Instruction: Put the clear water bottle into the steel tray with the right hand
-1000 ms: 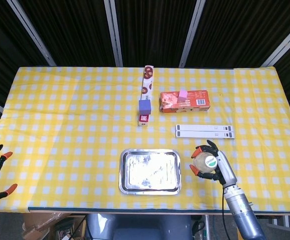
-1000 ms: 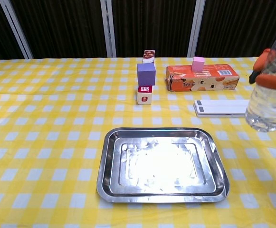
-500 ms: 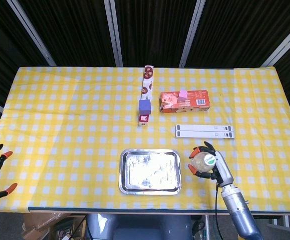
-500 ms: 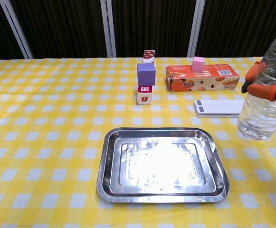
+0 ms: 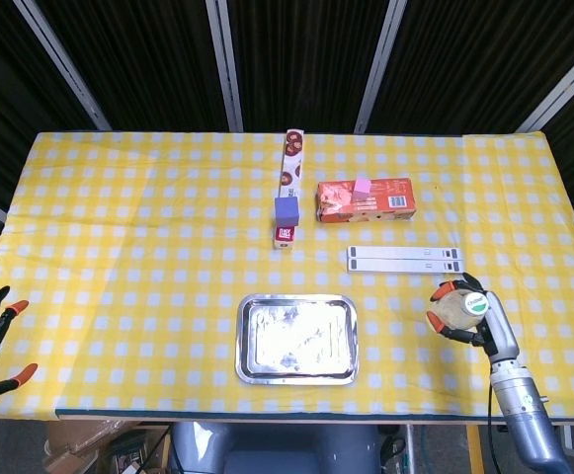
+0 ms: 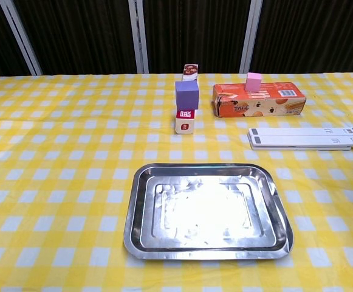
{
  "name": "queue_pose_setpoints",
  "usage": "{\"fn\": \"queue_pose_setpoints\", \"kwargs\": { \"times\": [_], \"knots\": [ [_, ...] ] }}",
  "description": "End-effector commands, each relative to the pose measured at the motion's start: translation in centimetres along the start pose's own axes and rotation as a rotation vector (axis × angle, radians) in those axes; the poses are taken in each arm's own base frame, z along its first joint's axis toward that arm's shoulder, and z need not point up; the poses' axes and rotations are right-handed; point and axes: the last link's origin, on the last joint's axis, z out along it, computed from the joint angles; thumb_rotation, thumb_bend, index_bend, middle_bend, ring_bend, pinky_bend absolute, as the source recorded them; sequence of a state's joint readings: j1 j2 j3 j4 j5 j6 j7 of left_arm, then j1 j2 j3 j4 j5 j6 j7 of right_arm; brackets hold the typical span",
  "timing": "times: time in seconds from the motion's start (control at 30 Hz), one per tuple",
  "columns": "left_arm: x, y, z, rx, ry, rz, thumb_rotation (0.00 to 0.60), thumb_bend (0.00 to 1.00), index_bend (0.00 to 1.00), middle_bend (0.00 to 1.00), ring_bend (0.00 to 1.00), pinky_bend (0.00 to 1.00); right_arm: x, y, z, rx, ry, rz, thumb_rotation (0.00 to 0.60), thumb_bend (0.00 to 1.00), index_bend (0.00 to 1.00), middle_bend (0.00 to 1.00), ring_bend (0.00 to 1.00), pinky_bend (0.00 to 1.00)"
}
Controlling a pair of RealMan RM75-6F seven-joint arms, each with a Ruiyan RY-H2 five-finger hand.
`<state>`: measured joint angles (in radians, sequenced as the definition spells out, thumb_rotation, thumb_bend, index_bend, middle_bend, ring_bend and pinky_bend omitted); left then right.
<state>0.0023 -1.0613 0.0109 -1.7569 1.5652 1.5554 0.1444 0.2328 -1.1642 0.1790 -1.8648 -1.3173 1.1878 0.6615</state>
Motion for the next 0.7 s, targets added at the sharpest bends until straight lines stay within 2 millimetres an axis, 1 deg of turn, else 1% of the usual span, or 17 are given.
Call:
{"fn": "queue_pose_setpoints", "kwargs": {
  "times": [0.03, 0.17, 0.23, 0.3, 0.4, 0.47, 0.53, 0.63, 0.7],
  "knots": [
    [-0.1, 0.0, 0.1, -0.003, -0.002, 0.004, 0.600, 0.20, 0.16, 0.00, 0.00, 0.00, -2.5, -1.1, 0.1, 0.018, -0.076, 0.016, 0.600, 0.82, 0.84, 0.62, 0.28, 0.00],
    [-0.3, 0.0, 0.3, -0.003, -0.014, 0.016, 0.600, 0.20, 0.16, 0.00, 0.00, 0.00, -7.6, -2.5, 0.2, 0.036, -0.196, 0.021, 0.600, 0.82, 0.84, 0.62, 0.28, 0.00],
    [-0.4, 0.0, 0.4, -0.002, -0.015, 0.017, 0.600, 0.20, 0.16, 0.00, 0.00, 0.00, -9.8, -3.3, 0.2, 0.051, -0.225, 0.024, 0.600, 0.82, 0.84, 0.62, 0.28, 0.00],
    [-0.3, -0.1, 0.5, 0.002, -0.013, 0.016, 0.600, 0.20, 0.16, 0.00, 0.00, 0.00, -11.6, -4.1, 0.0, 0.062, -0.249, 0.044, 0.600, 0.82, 0.84, 0.62, 0.28, 0.00],
    [-0.3, -0.3, 0.6, 0.008, -0.013, 0.015, 0.600, 0.20, 0.16, 0.00, 0.00, 0.00, -13.4, -5.1, -0.1, 0.082, -0.270, 0.045, 0.600, 0.82, 0.84, 0.62, 0.28, 0.00],
    [-0.3, -0.3, 0.6, 0.009, -0.014, 0.014, 0.600, 0.20, 0.16, 0.00, 0.00, 0.00, -13.8, -5.3, -0.1, 0.087, -0.263, 0.031, 0.600, 0.82, 0.84, 0.62, 0.28, 0.00],
    [-0.2, -0.3, 0.6, 0.007, -0.014, 0.012, 0.600, 0.20, 0.16, 0.00, 0.00, 0.00, -13.5, -5.2, 0.1, 0.076, -0.236, 0.025, 0.600, 0.82, 0.84, 0.62, 0.28, 0.00],
    [-0.1, -0.3, 0.5, 0.009, -0.010, 0.010, 0.600, 0.20, 0.16, 0.00, 0.00, 0.00, -12.0, -4.2, 0.4, 0.043, -0.183, 0.021, 0.600, 0.82, 0.84, 0.62, 0.28, 0.00],
    [-0.2, -0.3, 0.5, 0.008, -0.013, 0.011, 0.600, 0.20, 0.16, 0.00, 0.00, 0.00, -10.5, -3.3, 0.6, 0.019, -0.149, 0.011, 0.600, 0.82, 0.84, 0.62, 0.28, 0.00]
  ]
}}
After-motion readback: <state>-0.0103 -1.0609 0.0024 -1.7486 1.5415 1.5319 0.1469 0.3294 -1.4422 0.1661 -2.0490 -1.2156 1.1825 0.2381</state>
